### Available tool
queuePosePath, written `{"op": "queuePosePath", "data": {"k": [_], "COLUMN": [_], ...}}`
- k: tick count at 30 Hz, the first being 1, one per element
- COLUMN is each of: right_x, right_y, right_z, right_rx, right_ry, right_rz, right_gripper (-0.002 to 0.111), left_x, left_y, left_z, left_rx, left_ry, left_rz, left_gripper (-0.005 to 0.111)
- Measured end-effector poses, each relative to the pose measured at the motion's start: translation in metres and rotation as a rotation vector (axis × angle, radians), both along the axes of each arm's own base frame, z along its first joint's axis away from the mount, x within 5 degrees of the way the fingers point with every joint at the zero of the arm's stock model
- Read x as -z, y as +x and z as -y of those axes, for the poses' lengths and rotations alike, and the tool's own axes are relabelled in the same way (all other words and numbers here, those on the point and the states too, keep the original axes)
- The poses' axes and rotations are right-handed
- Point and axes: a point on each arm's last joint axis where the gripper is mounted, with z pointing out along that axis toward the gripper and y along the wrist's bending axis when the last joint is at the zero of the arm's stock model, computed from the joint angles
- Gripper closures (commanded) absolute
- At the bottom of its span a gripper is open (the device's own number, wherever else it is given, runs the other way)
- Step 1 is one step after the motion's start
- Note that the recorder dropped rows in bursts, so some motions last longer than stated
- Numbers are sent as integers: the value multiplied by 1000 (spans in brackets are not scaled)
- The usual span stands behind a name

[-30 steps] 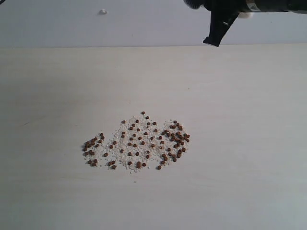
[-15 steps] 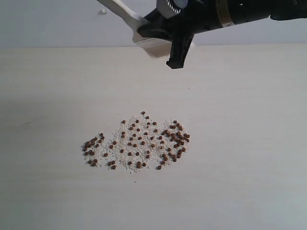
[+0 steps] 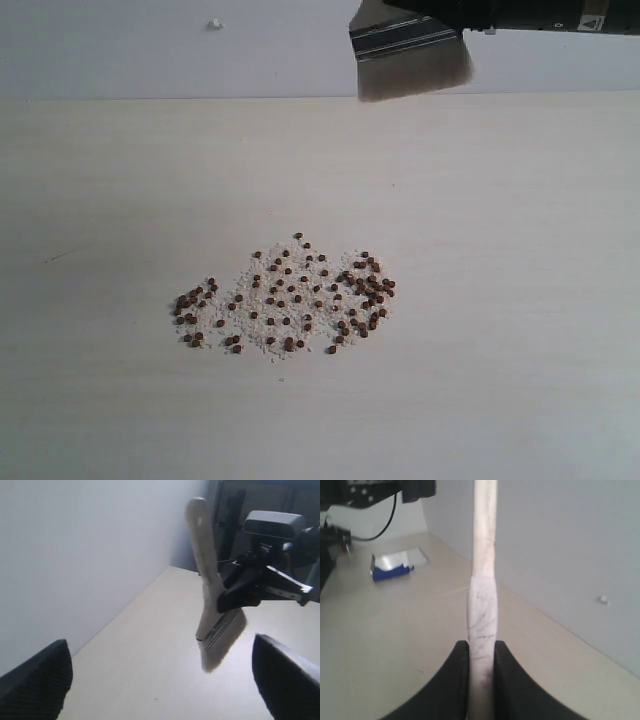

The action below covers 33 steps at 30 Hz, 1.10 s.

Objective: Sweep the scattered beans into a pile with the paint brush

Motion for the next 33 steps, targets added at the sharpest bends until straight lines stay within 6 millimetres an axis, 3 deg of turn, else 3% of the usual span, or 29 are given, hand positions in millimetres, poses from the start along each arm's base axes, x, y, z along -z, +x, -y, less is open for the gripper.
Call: {"op": "queuePosePath", "data": {"k": [4,7,10,13,17,21,25,30,33], "right_x": [32,51,57,51,38,37,37,37,37], "right_y": [11,11,8,1,-6,-10,-12,-13,-13], "right_z": [5,-2,-14,-30,-38,-40,-46,-48,-49], "right_rx": [3,-37,-81,-127,-160,-186,-207,-213,-215], "right_ry": [29,-9,-35,-38,-41,-73,-83,-85,-85], "right_rz": [-135,-187,-200,-185,-145,-129,-99,-96,-96], "right_gripper": [108,108,108,108,108,108,108,108,108], "left_x": [-2,3,15,36,55,61,60,69,81], "left_y": [-8,-14,-13,-2,15,36,25,28,25], "left_z": [23,44,59,67,63,56,60,67,84], "left_rx": [67,131,175,179,135,-81,77,102,137], "left_ry": [-21,-27,-22,-32,-65,-21,-87,-157,-153], "left_rz": [36,62,56,7,-53,-44,-7,-41,-67], "left_gripper": [25,36,49,55,51,50,27,28,30]}}
